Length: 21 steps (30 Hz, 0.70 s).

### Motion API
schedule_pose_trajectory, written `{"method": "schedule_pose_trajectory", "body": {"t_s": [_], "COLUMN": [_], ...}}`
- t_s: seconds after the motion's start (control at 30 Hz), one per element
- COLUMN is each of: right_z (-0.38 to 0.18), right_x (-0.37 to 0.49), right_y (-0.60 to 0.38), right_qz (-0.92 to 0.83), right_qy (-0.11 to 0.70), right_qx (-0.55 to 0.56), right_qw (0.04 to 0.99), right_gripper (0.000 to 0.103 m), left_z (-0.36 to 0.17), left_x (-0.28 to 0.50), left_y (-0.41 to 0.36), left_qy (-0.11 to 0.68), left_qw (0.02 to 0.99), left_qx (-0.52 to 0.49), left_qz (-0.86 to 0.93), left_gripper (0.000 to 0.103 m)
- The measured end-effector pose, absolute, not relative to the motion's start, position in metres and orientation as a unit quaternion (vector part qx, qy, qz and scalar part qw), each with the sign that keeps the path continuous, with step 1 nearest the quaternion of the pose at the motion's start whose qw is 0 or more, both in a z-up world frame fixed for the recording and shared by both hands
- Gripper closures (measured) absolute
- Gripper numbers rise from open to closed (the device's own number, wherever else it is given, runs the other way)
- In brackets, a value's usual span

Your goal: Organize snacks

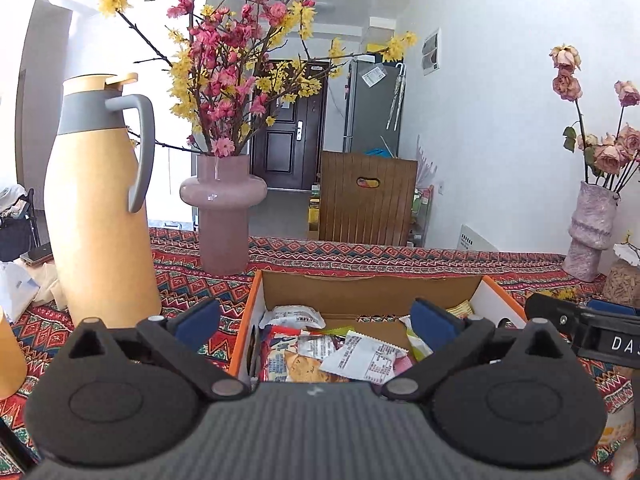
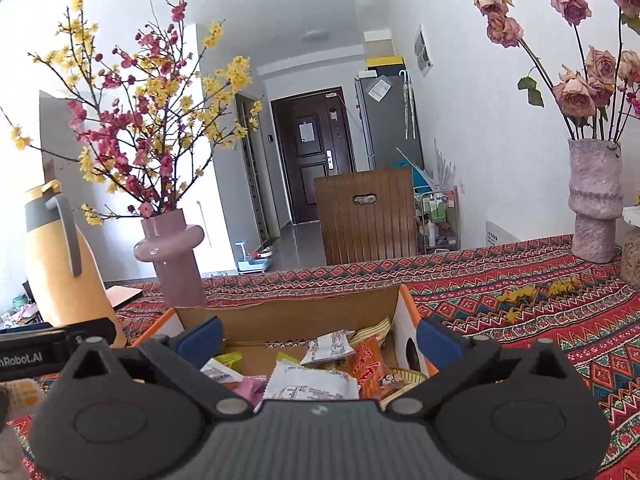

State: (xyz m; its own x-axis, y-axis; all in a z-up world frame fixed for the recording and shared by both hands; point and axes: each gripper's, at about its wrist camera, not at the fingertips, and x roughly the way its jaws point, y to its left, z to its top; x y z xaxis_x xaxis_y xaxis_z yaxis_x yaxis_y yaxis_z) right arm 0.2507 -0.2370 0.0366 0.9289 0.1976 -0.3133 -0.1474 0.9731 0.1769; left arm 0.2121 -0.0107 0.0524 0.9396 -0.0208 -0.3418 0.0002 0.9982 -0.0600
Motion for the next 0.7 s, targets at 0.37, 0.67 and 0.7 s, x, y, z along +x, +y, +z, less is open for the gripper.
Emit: {"method": "schedule_pose_trajectory", "body": {"t_s": [0.37,0.67,0.7], "right_z": [0.034,0.019,0.017], "right_x": [0.161,0.096,0.090], "right_y": [-0.234,-0.234,-0.234], "right_qz": [0.092,0.082,0.083], "right_qy": [0.172,0.198,0.201], "right_qx": [0.072,0.066,0.067], "right_qw": [0.978,0.975,0.974], "right_gripper": [0.000,0.000,0.000], "left_z": [0.059,0.037,0.035], "left_x": [0.125,0.079,0.076], "left_y": [0.007,0.017,0.018], "left_qy": [0.171,0.219,0.223], "left_qw": [0.984,0.974,0.973], "left_qx": [-0.036,-0.051,-0.051], "left_qz": [-0.025,-0.037,-0.038], "left_gripper": [0.000,0.000,0.000]}}
